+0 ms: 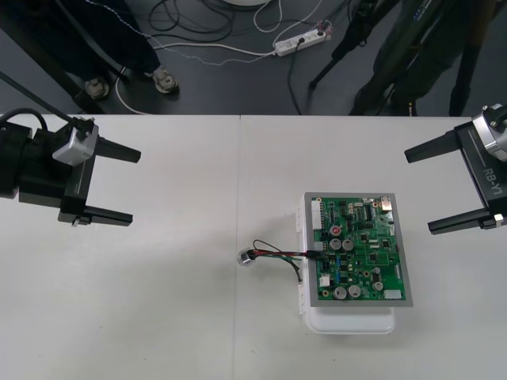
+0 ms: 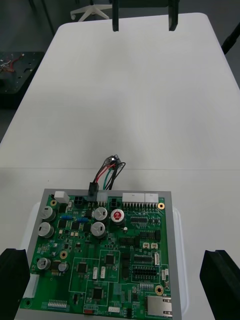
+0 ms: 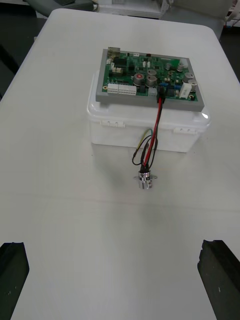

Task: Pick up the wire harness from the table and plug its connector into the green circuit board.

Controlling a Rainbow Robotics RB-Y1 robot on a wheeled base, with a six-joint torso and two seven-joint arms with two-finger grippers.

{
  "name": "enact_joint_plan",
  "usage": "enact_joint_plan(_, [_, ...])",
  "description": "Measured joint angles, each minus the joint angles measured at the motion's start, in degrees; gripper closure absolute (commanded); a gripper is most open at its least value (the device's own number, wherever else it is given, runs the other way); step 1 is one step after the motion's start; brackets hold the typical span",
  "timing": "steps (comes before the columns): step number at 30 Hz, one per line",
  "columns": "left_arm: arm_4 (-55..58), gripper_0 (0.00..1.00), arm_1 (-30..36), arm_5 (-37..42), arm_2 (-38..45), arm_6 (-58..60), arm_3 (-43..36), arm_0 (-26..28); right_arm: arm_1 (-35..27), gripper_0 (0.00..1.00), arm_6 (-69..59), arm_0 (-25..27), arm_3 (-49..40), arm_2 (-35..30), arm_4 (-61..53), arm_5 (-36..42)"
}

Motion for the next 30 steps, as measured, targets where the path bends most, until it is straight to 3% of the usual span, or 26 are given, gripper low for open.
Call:
enact_joint_plan(7, [0.3, 0.0, 1.5, -2.0, 0.0, 0.0, -0.5, 0.0, 2.6, 0.0, -0.6, 0.0, -3.3, -3.1, 4.8, 0.0])
enact_joint_plan(13, [0.6, 0.0, 1.8, -3.0, 0.0, 0.0, -0.6, 0.0, 2.6, 0.0, -11.9, 0.2, -8.5, -4.2, 7.0, -0.1])
enact_joint_plan(30, [-0.9, 0.0, 1.8, -3.3, 0.0, 0.0, -0.7, 0.0, 2.6, 0.0, -14.6, 5.6, -14.6, -5.2, 16.9, -0.1])
